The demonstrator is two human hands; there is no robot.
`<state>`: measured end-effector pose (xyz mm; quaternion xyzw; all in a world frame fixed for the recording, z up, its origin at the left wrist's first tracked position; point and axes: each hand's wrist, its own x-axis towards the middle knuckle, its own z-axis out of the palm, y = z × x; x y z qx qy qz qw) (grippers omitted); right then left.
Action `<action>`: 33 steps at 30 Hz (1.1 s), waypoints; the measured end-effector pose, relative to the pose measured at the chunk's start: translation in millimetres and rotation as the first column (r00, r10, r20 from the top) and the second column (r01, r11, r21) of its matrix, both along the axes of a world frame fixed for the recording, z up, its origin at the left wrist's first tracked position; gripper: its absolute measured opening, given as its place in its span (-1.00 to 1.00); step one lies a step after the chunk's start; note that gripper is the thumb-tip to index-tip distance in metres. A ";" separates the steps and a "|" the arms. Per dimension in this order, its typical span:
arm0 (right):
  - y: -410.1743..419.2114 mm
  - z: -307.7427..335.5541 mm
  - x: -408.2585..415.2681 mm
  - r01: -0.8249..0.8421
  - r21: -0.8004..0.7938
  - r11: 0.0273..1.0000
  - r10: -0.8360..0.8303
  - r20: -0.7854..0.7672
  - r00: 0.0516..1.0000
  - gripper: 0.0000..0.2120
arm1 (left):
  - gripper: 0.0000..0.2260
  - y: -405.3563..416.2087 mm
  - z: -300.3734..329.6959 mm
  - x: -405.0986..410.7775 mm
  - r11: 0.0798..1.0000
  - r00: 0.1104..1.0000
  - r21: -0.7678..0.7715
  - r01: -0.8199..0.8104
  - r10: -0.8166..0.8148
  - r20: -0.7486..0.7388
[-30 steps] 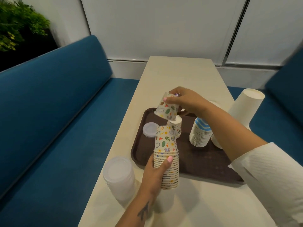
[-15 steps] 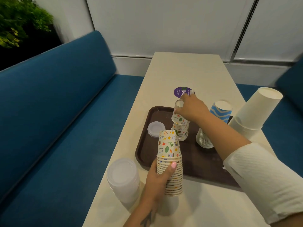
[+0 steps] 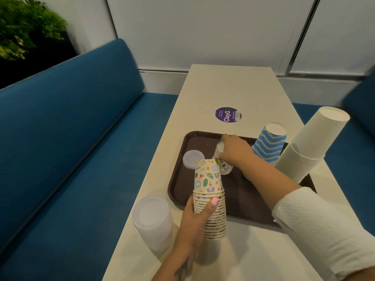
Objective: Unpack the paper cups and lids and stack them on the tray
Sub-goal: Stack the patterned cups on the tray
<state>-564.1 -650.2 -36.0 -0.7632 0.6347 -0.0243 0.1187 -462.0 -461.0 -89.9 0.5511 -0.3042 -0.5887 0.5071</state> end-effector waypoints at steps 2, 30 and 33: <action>0.6 -4.2 -0.3 0.010 0.021 1.000 -0.009 -0.015 1.000 -0.42 | -0.53 -1.5 0.1 -0.2 1.000 1.000 0.004 -0.004 0.004 0.004; 21.9 95.7 -9.7 -0.098 0.127 0.987 0.010 0.561 0.828 -0.57 | -0.54 1.5 9.7 -5.6 1.000 0.999 0.011 -0.008 0.008 -0.044; 16.1 98.9 -9.1 -0.017 0.053 0.998 -0.016 0.566 0.824 -0.53 | -0.56 -0.3 6.4 -3.6 1.000 0.999 0.026 -0.009 0.010 -0.038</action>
